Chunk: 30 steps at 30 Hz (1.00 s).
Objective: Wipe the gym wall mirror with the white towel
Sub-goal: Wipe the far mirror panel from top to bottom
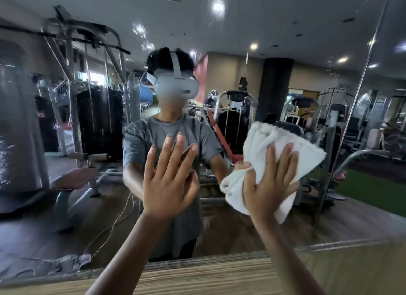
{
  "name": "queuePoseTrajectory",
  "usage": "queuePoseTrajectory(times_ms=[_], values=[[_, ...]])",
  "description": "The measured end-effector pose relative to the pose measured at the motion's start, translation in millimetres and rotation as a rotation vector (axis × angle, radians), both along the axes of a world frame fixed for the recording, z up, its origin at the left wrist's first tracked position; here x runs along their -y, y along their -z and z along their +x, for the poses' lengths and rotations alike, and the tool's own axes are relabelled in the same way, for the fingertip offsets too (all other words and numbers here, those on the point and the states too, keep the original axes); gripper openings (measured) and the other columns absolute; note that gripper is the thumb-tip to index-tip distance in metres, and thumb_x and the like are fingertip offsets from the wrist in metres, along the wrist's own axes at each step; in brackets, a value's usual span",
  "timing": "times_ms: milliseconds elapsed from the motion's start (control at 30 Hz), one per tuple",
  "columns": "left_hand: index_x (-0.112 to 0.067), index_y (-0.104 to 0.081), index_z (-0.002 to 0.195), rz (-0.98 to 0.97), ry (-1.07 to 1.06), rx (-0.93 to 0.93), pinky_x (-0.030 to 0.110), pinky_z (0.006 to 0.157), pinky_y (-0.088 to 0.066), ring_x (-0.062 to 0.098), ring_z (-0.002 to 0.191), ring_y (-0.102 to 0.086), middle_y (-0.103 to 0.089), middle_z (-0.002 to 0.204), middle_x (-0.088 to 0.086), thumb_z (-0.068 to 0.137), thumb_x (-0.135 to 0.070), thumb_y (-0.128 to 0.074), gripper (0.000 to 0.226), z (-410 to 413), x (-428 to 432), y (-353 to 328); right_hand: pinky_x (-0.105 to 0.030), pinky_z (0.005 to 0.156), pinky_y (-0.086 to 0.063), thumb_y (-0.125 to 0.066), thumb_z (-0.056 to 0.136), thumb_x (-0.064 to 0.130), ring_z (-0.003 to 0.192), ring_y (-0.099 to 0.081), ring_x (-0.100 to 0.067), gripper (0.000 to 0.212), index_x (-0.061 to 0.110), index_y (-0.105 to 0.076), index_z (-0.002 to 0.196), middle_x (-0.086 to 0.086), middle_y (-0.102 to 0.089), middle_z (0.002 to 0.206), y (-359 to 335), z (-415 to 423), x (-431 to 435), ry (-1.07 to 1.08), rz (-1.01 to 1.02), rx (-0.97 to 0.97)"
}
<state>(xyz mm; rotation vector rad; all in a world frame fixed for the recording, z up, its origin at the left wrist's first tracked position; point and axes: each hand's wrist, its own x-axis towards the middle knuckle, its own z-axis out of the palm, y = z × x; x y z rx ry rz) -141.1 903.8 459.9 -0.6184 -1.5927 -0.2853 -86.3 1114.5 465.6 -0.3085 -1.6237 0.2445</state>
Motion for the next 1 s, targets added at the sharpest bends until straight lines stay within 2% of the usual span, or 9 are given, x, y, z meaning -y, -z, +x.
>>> queuePoseTrajectory(times_ms=[167,233,333,400,567,667,800,900,1000], values=[[-0.015,-0.05,0.146,0.001,-0.038,0.056,0.058,0.117,-0.027,0.034,0.148,-0.032,-0.036,0.158,0.016,0.091,-0.033,-0.055,0.059,3.9,5.6,47.4,-0.054,0.091,-0.037,-0.051,0.078,0.044,0.148,-0.026,-0.028,0.07,0.028,-0.041,0.146,-0.006,-0.02,0.166,92.9,15.6,-31.7,0.053,0.58,0.263],[-0.016,-0.049,0.148,0.003,-0.048,0.06,0.057,0.118,-0.025,0.034,0.148,-0.032,-0.034,0.159,0.016,0.09,-0.033,-0.055,0.06,3.8,4.9,54.3,-0.054,0.092,-0.037,-0.05,0.075,0.041,0.146,-0.028,-0.029,0.065,0.025,-0.048,0.138,-0.006,-0.021,0.165,102.0,26.0,-51.3,0.03,0.475,0.267],[-0.016,-0.045,0.149,0.013,-0.062,0.048,0.057,0.118,-0.024,0.035,0.148,-0.031,-0.033,0.16,0.016,0.09,-0.033,-0.055,0.062,0.9,1.0,52.9,-0.063,0.107,-0.027,-0.044,0.078,0.033,0.147,-0.025,-0.031,0.065,0.014,-0.05,0.14,-0.015,-0.028,0.161,58.7,20.1,-39.1,-0.101,-0.168,0.035],[-0.015,-0.047,0.148,0.012,-0.067,0.032,0.057,0.118,-0.025,0.035,0.148,-0.031,-0.035,0.159,0.017,0.089,-0.032,-0.057,0.062,0.4,1.1,52.7,-0.064,0.113,-0.017,-0.043,0.081,0.033,0.15,-0.02,-0.03,0.067,0.012,-0.047,0.145,-0.013,-0.025,0.163,22.5,8.1,-16.3,-0.157,-0.345,-0.074],[-0.015,-0.048,0.147,0.006,-0.063,0.025,0.057,0.117,-0.026,0.035,0.148,-0.032,-0.036,0.158,0.018,0.089,-0.031,-0.057,0.061,-1.0,2.4,53.8,-0.054,0.099,-0.028,-0.044,0.086,0.041,0.15,-0.022,-0.029,0.06,0.02,-0.045,0.142,-0.015,-0.029,0.161,76.6,4.9,-6.2,-0.034,0.209,0.135],[-0.015,-0.049,0.147,0.008,-0.059,0.026,0.056,0.118,-0.024,0.035,0.148,-0.031,-0.036,0.158,0.017,0.09,-0.031,-0.056,0.06,-0.1,2.7,53.9,-0.051,0.089,-0.036,-0.039,0.09,0.048,0.153,-0.016,-0.023,0.052,0.026,-0.049,0.136,-0.002,-0.014,0.167,128.0,19.1,-47.5,0.044,0.501,0.279],[-0.015,-0.051,0.145,0.024,-0.048,0.045,0.057,0.118,-0.025,0.035,0.148,-0.031,-0.036,0.158,0.017,0.09,-0.031,-0.055,0.057,1.4,1.2,55.2,-0.058,0.096,-0.034,-0.046,0.077,0.038,0.143,-0.031,-0.037,0.06,0.014,-0.049,0.132,-0.017,-0.027,0.161,104.1,25.1,-64.2,0.052,0.147,0.217],[-0.014,-0.053,0.144,0.02,-0.051,0.037,0.058,0.117,-0.027,0.035,0.148,-0.032,-0.037,0.157,0.017,0.09,-0.031,-0.056,0.056,0.7,0.6,55.4,-0.065,0.102,-0.027,-0.046,0.081,0.036,0.146,-0.026,-0.037,0.064,0.013,-0.043,0.141,-0.022,-0.029,0.159,68.0,9.5,-26.0,-0.01,-0.145,0.053],[-0.014,-0.054,0.143,0.017,-0.048,0.025,0.057,0.117,-0.027,0.035,0.147,-0.033,-0.038,0.156,0.018,0.09,-0.031,-0.056,0.056,-1.0,2.7,56.5,-0.059,0.1,-0.028,-0.046,0.084,0.043,0.15,-0.022,-0.032,0.062,0.017,-0.046,0.14,-0.019,-0.029,0.159,89.1,4.0,1.1,-0.014,0.132,0.136]])
